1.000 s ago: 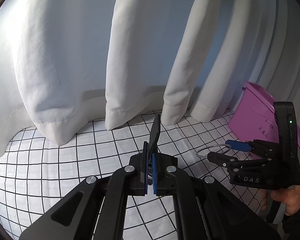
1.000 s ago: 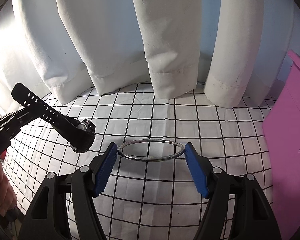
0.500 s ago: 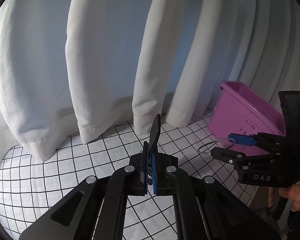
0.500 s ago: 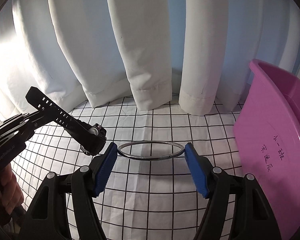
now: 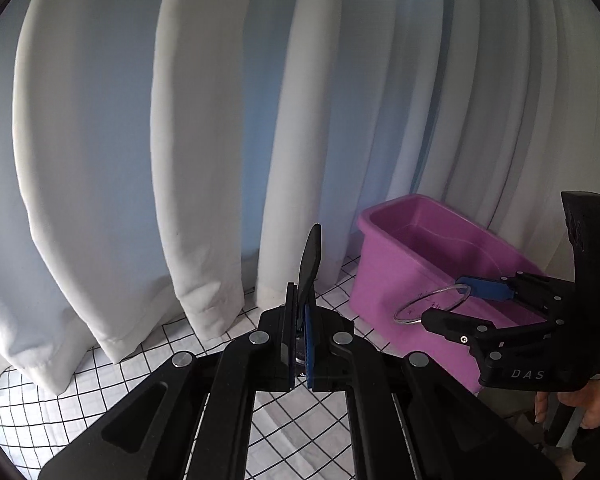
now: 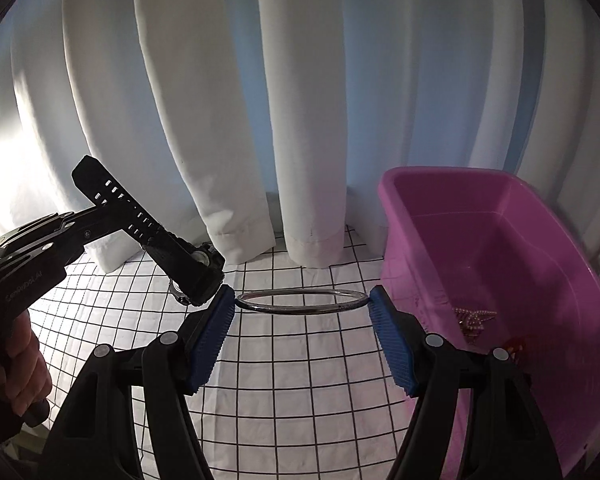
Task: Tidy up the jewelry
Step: 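Carry the watch and bangle into the pink tub and open both grippers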
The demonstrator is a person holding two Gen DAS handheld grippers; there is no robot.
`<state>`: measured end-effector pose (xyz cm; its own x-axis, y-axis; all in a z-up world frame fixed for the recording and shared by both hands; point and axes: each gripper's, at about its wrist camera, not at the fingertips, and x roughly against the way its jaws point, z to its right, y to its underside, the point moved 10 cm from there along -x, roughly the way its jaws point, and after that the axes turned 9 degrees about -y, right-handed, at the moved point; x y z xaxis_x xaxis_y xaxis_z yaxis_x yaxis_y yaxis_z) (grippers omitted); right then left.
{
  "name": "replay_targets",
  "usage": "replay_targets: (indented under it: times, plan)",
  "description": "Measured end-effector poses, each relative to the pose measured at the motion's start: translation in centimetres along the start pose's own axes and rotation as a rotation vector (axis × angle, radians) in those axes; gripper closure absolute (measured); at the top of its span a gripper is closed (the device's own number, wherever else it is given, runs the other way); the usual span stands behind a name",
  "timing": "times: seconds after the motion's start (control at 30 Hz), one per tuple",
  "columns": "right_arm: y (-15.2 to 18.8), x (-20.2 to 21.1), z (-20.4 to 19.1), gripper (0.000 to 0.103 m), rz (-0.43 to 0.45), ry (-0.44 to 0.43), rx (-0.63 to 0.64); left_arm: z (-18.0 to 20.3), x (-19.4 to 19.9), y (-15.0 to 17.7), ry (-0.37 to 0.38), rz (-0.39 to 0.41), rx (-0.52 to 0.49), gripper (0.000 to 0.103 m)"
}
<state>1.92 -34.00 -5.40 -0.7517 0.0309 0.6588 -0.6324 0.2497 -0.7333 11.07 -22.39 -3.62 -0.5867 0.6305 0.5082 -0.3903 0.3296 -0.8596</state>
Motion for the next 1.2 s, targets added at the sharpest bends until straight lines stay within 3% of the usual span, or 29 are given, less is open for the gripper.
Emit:
replay_targets:
  times: [0.3, 0.57, 0.87, 1.2]
  plan:
    - [-2.0, 7.1, 9.5, 0.036, 0.095, 0.117, -0.073, 10.9, -1.3, -6.1, 0.136, 0.074, -0.087, 0.1]
    - [-1.1, 10.4, 16.9, 0.036, 0.111, 0.157, -0.139, 19.1, -4.5, -8.2, 0.209, 0.08, -0.139, 0.1]
    - [1.6, 9.2, 21.1, 0.036, 0.063, 0.121, -0.192, 24.0, -9.8, -7.5, 0.173, 0.007, -0.151, 0.1]
    - [3.6, 6.1, 23.4, 0.036, -0.001, 0.087, -0.218, 25.3, -13.3, -5.7, 0.107, -0.072, -0.157, 0.1]
